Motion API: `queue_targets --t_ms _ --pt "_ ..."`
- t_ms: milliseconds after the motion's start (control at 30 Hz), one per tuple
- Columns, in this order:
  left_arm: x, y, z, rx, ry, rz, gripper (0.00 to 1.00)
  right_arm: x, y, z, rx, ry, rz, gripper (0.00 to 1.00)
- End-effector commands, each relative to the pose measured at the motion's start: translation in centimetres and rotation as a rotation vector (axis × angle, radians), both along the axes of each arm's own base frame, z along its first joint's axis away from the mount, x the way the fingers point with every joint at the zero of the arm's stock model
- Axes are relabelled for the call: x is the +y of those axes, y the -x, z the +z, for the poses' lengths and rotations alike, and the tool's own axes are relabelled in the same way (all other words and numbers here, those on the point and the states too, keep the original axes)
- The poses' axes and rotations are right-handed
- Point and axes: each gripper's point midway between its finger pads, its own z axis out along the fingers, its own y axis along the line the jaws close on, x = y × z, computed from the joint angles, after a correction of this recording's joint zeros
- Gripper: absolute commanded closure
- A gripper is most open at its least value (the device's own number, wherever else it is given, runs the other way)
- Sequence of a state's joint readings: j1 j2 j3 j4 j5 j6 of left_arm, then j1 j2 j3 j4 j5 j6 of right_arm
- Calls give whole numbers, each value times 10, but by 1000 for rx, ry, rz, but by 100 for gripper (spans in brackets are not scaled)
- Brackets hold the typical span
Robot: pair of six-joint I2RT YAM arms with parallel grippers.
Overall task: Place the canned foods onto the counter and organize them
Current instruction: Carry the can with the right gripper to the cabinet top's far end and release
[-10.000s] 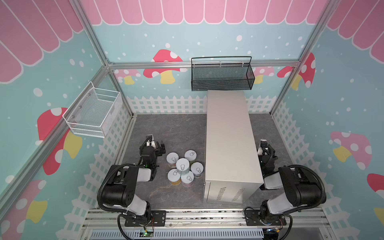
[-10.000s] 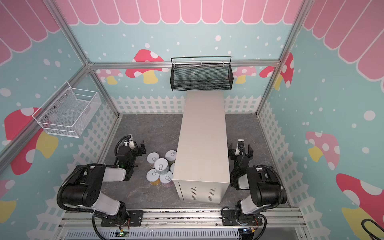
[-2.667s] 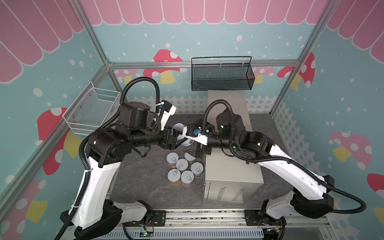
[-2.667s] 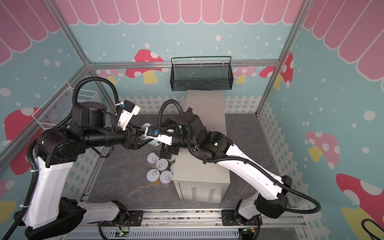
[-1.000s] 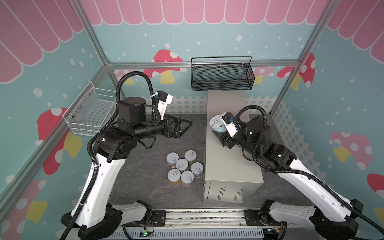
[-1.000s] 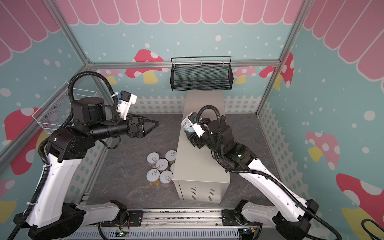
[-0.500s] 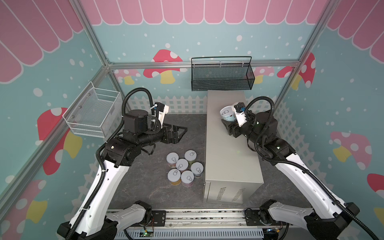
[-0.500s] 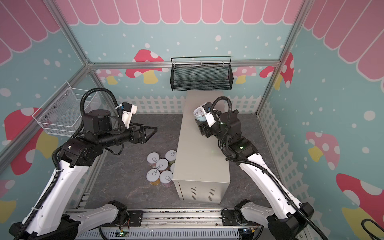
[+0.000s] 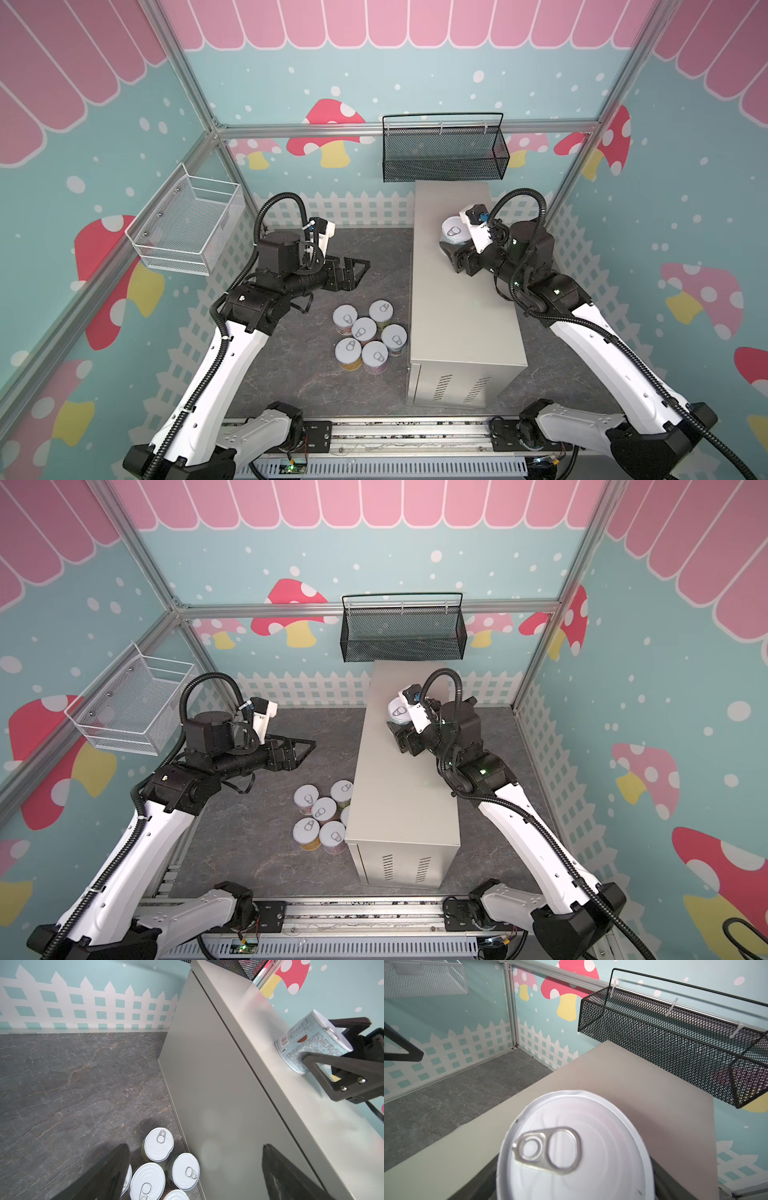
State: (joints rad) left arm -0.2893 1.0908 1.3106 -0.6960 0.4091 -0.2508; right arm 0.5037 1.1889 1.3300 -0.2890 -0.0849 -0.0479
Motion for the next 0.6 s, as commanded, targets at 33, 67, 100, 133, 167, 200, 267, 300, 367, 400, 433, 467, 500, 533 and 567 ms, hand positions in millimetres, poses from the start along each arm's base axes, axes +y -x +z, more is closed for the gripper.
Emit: queue_targets --t_ms 33,67,100,133,167,200,267,300,367,400,433,467,500,533,567 --pt "-1 5 8 -42 15 -22 1 -3 7 26 -45 -25 10 17" --pt "-1 5 7 -42 14 -22 1 -2 8 28 -44 -29 13 16" --pt "-1 6 7 -42 15 -24 1 -1 8 29 -45 -30 19 15" --pt "-1 6 7 -43 14 -25 0 -1 9 31 -45 -34 23 14" --pt "-1 6 6 -42 14 -25 0 -1 9 32 -45 -34 22 13" --pt "-1 6 7 -43 15 -26 1 -2 10 32 -46 -35 22 12" --pt "-2 6 6 -44 13 -28 1 -2 11 35 -51 -36 21 11" --pt "-2 6 6 -44 14 -32 1 -2 10 34 -49 -35 21 11" --pt "-2 5 5 -41 15 -31 1 -2 9 34 -49 -32 20 11" --pt "-2 5 5 -41 15 -31 1 -2 8 33 -47 -28 16 12" --pt "-2 5 5 -42 14 -32 1 -3 7 32 -46 -26 13 12" --pt "-3 6 5 -42 14 -32 0 -2 6 32 -44 -23 12 13" --pt "-2 6 5 -44 12 -31 1 -1 4 31 -42 -22 11 14" --pt "-2 5 4 -42 11 -30 1 -1 3 32 -43 -21 9 15" --pt "-1 5 4 -44 9 -28 1 -2 0 31 -40 -18 2 17"
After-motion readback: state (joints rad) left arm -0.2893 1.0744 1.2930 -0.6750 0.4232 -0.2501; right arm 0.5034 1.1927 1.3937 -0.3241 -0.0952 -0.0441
